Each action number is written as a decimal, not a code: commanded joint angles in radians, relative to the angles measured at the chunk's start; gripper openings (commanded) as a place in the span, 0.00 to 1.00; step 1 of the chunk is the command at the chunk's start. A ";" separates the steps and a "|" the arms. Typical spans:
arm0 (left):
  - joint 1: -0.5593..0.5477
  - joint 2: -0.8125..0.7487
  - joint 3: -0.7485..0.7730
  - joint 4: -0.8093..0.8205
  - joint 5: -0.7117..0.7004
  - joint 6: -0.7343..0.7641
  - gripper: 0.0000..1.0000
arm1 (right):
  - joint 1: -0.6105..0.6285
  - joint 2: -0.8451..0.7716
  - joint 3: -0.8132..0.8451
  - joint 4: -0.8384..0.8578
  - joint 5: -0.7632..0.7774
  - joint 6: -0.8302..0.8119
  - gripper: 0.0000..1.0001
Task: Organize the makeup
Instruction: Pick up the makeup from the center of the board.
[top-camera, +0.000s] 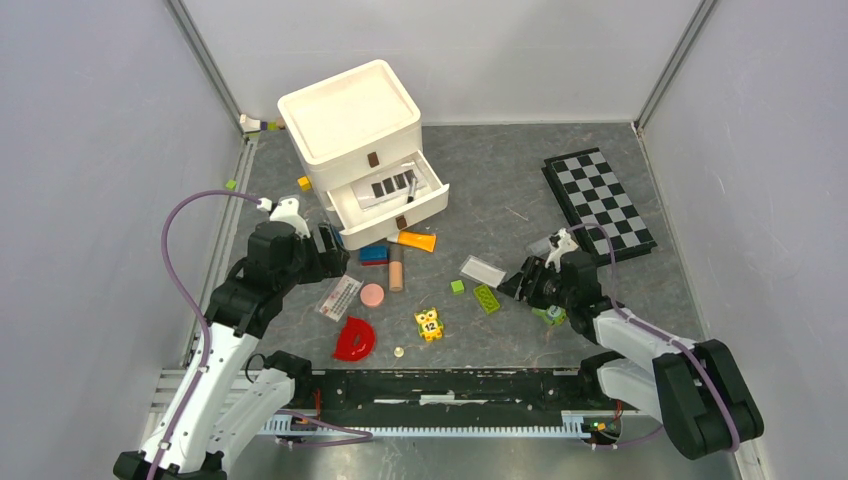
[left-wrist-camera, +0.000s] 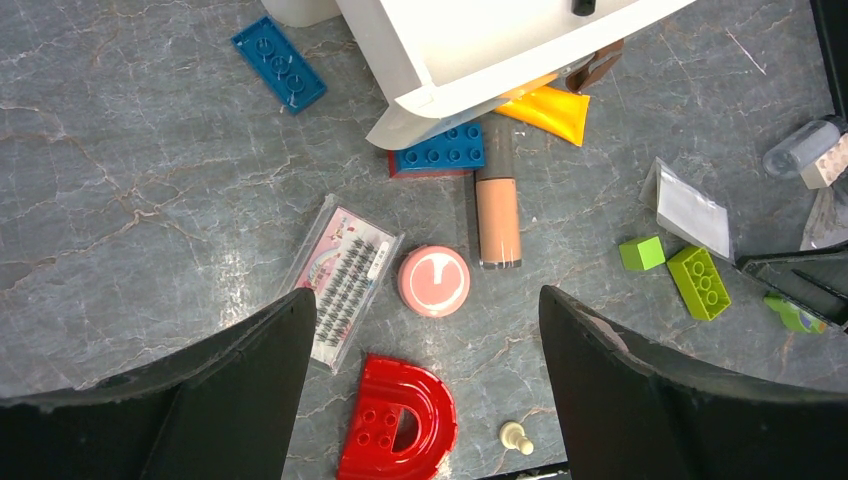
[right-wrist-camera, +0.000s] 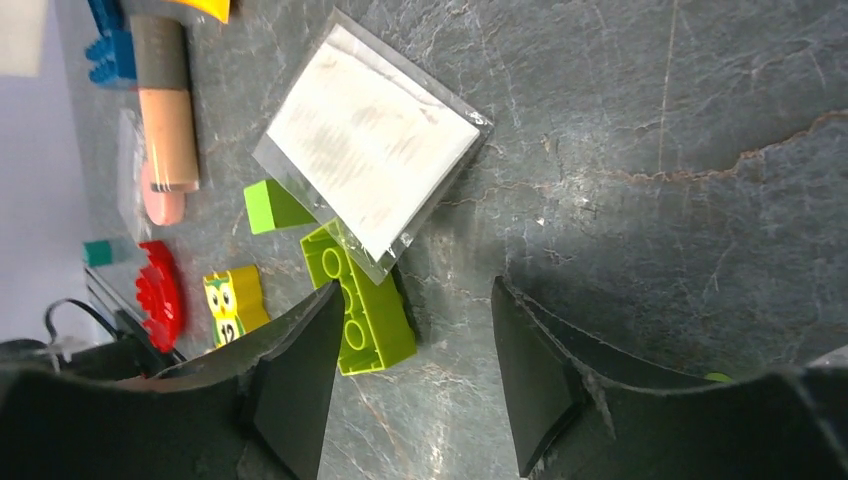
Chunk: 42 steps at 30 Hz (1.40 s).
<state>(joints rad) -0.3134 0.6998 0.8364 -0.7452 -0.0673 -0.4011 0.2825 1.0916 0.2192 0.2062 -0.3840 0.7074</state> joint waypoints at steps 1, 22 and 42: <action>0.001 -0.005 0.000 0.040 0.008 0.007 0.88 | 0.004 -0.004 -0.063 0.149 0.047 0.160 0.64; 0.001 -0.008 0.000 0.040 0.003 0.008 0.88 | 0.004 0.277 -0.034 0.468 0.018 0.405 0.15; 0.000 -0.010 0.000 0.041 -0.001 0.005 0.89 | 0.011 0.112 0.389 0.115 0.096 0.046 0.00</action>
<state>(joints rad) -0.3134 0.6971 0.8364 -0.7452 -0.0681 -0.4011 0.2848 1.2243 0.4488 0.4419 -0.3111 0.9176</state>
